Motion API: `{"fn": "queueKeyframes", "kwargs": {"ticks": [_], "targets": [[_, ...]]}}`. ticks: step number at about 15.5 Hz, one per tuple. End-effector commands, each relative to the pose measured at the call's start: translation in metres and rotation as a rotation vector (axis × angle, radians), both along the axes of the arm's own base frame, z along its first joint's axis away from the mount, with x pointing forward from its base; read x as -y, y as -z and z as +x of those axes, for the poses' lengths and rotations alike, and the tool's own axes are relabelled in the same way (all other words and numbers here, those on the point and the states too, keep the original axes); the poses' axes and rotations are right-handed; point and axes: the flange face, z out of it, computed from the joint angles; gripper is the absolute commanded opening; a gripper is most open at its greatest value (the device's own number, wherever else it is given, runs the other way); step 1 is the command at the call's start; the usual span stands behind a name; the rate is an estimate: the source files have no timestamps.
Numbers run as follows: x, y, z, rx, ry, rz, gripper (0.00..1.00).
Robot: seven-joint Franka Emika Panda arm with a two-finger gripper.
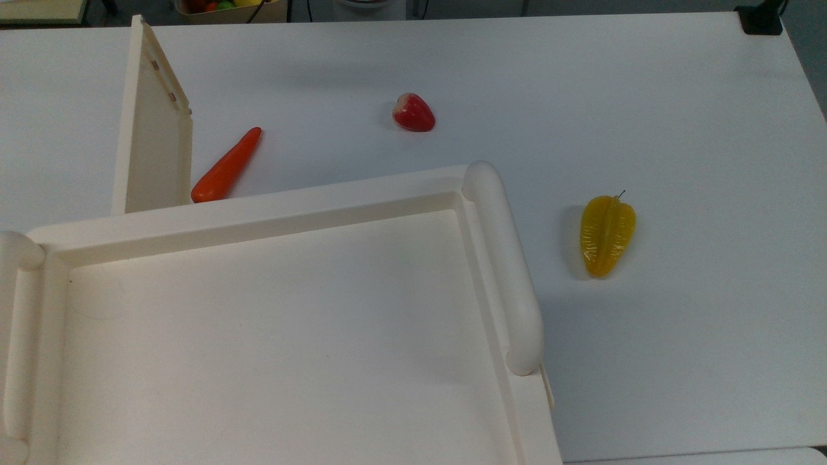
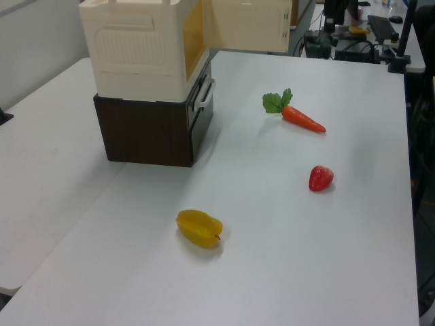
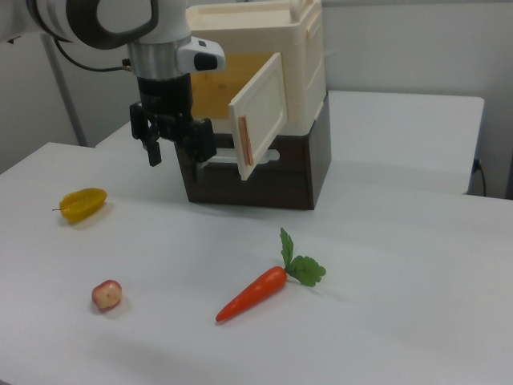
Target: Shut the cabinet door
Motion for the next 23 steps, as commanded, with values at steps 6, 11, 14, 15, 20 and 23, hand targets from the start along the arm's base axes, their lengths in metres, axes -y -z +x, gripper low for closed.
{"fn": "queueKeyframes", "kwargs": {"ticks": [6, 11, 14, 15, 20, 23], "targets": [[0.066, 0.023, -0.012, 0.008, -0.552, 0.030, 0.35], [0.113, 0.026, 0.014, 0.184, -0.655, -0.131, 0.20], [0.132, 0.034, 0.036, 0.273, -0.722, -0.237, 0.20], [0.133, 0.033, 0.039, 0.294, -0.730, -0.257, 0.20], [0.120, 0.030, 0.063, 0.469, -0.805, -0.262, 0.14], [0.099, 0.025, 0.068, 0.526, -0.843, -0.220, 0.04]]}}
